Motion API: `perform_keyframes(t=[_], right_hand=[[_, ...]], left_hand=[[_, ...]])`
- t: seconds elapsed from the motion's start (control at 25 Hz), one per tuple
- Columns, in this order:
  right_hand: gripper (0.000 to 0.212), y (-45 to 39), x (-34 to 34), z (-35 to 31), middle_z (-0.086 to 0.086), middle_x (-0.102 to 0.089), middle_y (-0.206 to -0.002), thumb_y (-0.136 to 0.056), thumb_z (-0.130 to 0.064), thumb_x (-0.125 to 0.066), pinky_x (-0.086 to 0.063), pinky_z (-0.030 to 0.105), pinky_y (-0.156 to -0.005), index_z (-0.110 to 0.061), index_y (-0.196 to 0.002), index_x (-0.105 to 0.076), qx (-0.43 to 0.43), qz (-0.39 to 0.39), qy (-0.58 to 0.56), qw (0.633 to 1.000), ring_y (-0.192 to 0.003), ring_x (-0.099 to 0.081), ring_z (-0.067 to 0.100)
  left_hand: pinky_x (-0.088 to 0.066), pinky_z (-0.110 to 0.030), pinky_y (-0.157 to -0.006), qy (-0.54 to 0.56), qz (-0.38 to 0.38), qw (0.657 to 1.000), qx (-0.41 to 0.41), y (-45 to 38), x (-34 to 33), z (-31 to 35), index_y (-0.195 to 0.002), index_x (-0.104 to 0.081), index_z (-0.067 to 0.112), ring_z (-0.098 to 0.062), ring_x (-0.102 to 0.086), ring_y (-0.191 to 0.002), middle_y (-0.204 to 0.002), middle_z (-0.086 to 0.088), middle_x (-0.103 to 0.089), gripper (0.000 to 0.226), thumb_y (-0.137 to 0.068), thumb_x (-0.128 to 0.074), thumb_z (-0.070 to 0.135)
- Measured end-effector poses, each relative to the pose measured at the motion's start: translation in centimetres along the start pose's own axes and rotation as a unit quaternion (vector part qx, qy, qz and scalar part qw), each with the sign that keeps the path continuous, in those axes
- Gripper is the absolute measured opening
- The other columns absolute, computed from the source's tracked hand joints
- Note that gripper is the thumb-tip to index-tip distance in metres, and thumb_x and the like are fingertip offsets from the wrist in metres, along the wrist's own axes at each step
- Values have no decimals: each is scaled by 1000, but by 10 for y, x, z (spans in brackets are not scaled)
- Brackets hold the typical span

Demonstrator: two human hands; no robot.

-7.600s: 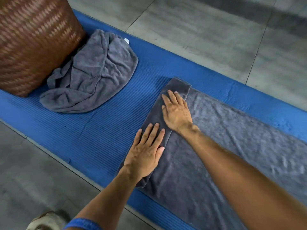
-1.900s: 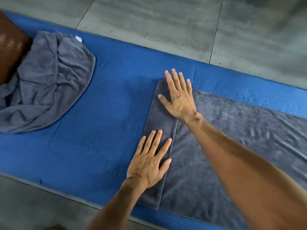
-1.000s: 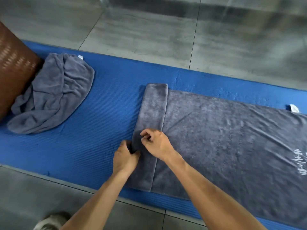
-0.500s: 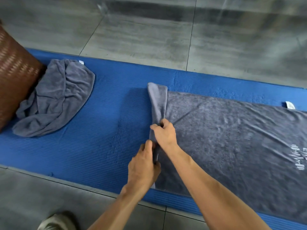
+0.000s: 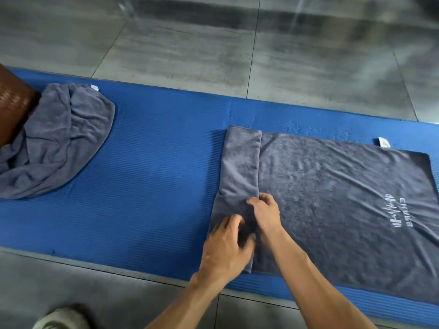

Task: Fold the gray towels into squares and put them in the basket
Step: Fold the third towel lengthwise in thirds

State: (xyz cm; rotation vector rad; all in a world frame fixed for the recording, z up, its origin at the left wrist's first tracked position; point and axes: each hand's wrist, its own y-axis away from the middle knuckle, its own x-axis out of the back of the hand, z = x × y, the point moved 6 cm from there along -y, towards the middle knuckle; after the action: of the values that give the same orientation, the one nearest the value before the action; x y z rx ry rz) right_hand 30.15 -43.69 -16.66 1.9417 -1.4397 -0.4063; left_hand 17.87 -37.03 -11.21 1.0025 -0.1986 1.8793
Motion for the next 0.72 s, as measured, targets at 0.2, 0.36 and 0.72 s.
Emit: perform_keyframes(t=[0.2,0.36,0.72], right_hand=[[7,18,10,34,5,-75,-90,-82,-15,-71,-56,33,-65,-15,-86,-65,-46,-45,18,998,-83,-70,20],[8,15,9,37,7,-75,-91,-83,-18,-71,-59,38,-71,-14,-82,-64,-54,-56,53,996,-84,-71,22],[32,-36,-9,-88,-8,-59,-101,-89,-19,-63,-42,21,-70,-17,-119,-50,202,7,239,950,-85,-57,9]], left_hand=[[-42,-34,-89,6,29,990,136,-7,10,-48,-126,-40,27,-19,-48,-111,-127,5,-48,45,-87,-62,31],[-39,-29,-79,78,0,978,194,-8,9,-61,-126,-40,29,-15,-52,-97,-120,6,-50,45,-87,-63,29],[-53,-29,-81,144,13,965,217,-9,9,-74,-115,-47,26,-5,-62,-83,-83,11,-64,39,-85,-72,28]])
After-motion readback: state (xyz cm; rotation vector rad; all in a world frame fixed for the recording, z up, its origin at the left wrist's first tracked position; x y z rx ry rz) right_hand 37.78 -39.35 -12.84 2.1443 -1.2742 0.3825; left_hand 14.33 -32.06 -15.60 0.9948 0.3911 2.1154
